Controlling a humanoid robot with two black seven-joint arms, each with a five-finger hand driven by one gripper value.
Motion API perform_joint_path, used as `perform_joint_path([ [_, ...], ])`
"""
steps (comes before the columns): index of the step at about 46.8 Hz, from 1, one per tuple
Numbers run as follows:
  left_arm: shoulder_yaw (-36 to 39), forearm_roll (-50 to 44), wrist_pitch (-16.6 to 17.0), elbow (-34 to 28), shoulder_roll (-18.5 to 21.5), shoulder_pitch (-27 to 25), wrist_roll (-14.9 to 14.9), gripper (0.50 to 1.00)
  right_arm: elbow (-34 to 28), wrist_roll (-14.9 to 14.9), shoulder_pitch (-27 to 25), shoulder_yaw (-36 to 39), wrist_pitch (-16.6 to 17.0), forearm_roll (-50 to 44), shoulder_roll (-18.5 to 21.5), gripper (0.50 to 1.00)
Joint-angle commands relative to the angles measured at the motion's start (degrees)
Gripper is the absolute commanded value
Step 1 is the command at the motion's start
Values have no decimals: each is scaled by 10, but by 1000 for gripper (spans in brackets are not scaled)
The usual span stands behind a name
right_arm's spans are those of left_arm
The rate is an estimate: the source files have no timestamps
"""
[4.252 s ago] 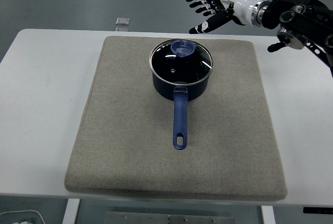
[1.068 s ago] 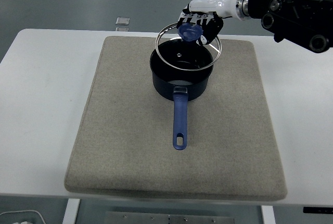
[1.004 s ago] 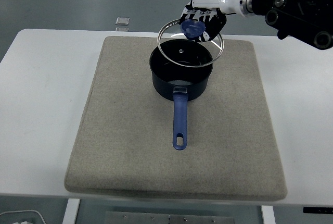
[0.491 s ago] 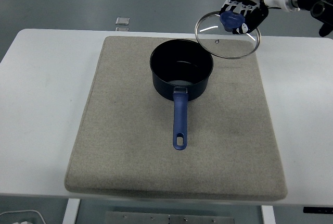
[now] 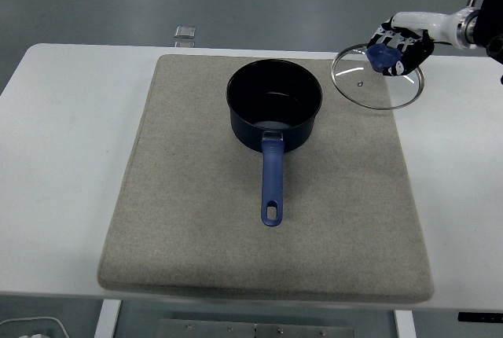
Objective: Lift the pot lid and place it to the right of the pot.
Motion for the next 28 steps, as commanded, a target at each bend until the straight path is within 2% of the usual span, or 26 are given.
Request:
perform_joint_path([
  [1, 0, 0, 0, 0, 0, 0, 0, 1000, 0, 1, -8, 0, -2, 0, 4, 500],
  [25, 0, 0, 0, 0, 0, 0, 0, 1000, 0, 2, -48, 0, -22, -5, 25, 500],
  [28, 0, 0, 0, 0, 0, 0, 0, 1000, 0, 2, -50, 1, -28, -4, 26, 525],
])
